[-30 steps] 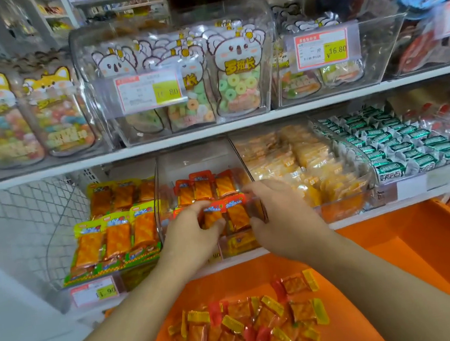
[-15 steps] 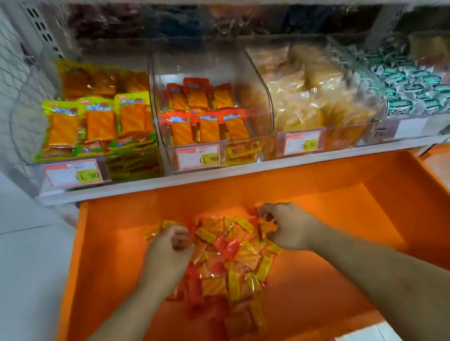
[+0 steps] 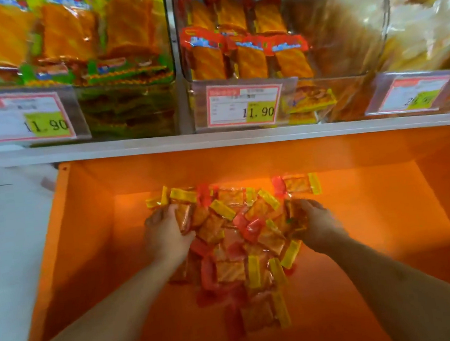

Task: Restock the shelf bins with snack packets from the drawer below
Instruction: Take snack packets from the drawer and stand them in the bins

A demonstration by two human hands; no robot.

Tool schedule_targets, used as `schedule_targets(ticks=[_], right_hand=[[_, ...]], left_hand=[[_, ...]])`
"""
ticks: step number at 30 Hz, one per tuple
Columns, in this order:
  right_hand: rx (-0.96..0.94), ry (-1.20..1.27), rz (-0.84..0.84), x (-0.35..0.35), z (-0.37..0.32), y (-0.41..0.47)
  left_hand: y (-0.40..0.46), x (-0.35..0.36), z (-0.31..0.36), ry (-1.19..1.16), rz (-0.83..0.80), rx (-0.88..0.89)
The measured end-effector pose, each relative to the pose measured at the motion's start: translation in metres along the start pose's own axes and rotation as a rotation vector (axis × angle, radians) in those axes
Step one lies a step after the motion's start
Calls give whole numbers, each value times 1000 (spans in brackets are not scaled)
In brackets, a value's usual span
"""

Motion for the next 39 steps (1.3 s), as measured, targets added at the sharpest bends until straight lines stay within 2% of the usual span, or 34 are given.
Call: schedule_targets(ticks=[4, 7, 9, 17, 21, 23, 30, 33, 35, 39], right_hand=[[-5, -134, 33, 9, -7, 1], [-23, -148, 49, 2, -15, -5], [-4, -98, 51, -2, -17, -8], [-78, 116, 51, -38, -49, -31], [-109, 208, -26, -53, -73, -43], [-107, 320, -92, -62, -88, -54], [-281, 509, -187, -140, -148, -120], [-359, 593, -181, -174, -162, -161], [-414, 591, -143, -195, -168, -187], [-552, 473, -109, -226, -177, -237]], left_hand=[[9, 3, -5, 53, 45, 27], [9, 6, -2, 120, 0, 23], [7, 8, -1, 193, -53, 0], [-11, 8, 2, 136, -132, 22], [-20, 2, 6, -71, -229, -18], [-25, -15, 11, -144, -218, -28], [-50, -126, 60, -341, -111, 50], [-77, -170, 92, -627, -164, 28], [-100, -194, 113, -835, -232, 1], [-142, -239, 139, -882, -242, 81]])
Point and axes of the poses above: each hand's wrist, its own y-axis towards the middle knuckle, its own x-axis out of the palm, z = x × y, the point moved 7 cm from there along y, towards the middle knuckle, and after that the axes turned 4 degrees about x, right-handed, at the moved point
